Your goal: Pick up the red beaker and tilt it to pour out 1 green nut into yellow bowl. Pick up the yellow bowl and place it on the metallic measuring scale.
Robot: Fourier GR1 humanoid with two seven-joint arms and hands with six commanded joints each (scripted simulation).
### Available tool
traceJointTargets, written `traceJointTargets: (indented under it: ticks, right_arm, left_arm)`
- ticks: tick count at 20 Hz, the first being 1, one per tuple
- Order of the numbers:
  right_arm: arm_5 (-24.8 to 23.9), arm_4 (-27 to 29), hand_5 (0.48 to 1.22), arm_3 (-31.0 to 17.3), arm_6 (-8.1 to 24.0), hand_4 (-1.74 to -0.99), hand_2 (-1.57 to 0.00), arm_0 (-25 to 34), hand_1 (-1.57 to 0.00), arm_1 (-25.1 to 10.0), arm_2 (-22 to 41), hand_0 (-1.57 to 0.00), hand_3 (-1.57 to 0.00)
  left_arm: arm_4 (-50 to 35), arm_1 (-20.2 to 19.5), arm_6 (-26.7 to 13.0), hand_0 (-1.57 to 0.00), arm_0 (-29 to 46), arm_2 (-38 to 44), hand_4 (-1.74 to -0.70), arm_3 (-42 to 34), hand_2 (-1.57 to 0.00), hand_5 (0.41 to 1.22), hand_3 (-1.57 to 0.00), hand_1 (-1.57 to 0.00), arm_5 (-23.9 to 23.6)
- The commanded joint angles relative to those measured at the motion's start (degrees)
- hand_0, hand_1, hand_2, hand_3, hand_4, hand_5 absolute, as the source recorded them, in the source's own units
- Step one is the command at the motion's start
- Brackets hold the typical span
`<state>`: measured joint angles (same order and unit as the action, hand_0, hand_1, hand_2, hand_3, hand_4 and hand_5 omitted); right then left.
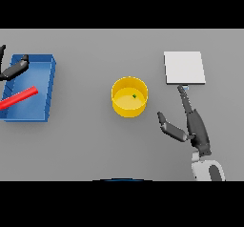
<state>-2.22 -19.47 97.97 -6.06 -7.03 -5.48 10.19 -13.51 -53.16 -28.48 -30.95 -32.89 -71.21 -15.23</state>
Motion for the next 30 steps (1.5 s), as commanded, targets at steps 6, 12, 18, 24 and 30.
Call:
traceJointTargets:
  ticks: [6, 12, 18, 24, 30]
  right_arm:
    - [7.31, -5.01, 0.7, -1.81, 2.39, -1.255, 0.0, 9.13, 0.0, -7.08, 3.43, 0.0, 0.0]
    - [13.52, -18.0, 0.668, -5.12, 4.63, -1.276, 0.0, 20.15, 0.0, -14.44, 11.39, 0.0, 0.0]
    - [18.82, -21.57, 0.656, -11.92, 1.88, -1.274, 0.0, 29.16, 0.0, -15.35, 16.4, 0.0, 0.0]
    - [23.32, -23.54, 0.686, -18.01, -1.12, -1.255, 0.0, 35.59, 0.0, -15.04, 20.57, 0.0, 0.0]
    - [26.71, -24.06, 0.679, -24.54, -2.25, -1.26, 0.0, 39.6, 0.0, -13.15, 23.22, 0.0, 0.0]
  left_arm:
    - [-0.42, 0.44, -0.2, -0.01, 0.85, -0.28, -0.79, -0.93, -0.01, 0.707, -0.01, -0.01, -0.67]
    - [-0.29, 0.76, -0.2, 0.0, 0.49, -0.45, -0.79, -0.46, 0.0, 0.712, 0.0, 0.0, -0.7]
    - [0.04, 1.83, -0.42, 0.0, -0.25, -1.05, -0.8, 0.16, 0.0, 0.723, 0.0, 0.0, -0.7]
    - [0.34, 1.73, -0.52, 0.0, -0.99, -1.12, -0.79, 0.75, 0.0, 0.717, 0.0, 0.0, -0.29]
    - [0.32, 1.22, -0.07, 0.0, -0.63, -1.1, -0.8, 0.59, 0.0, 0.733, 0.0, 0.0, -0.05]
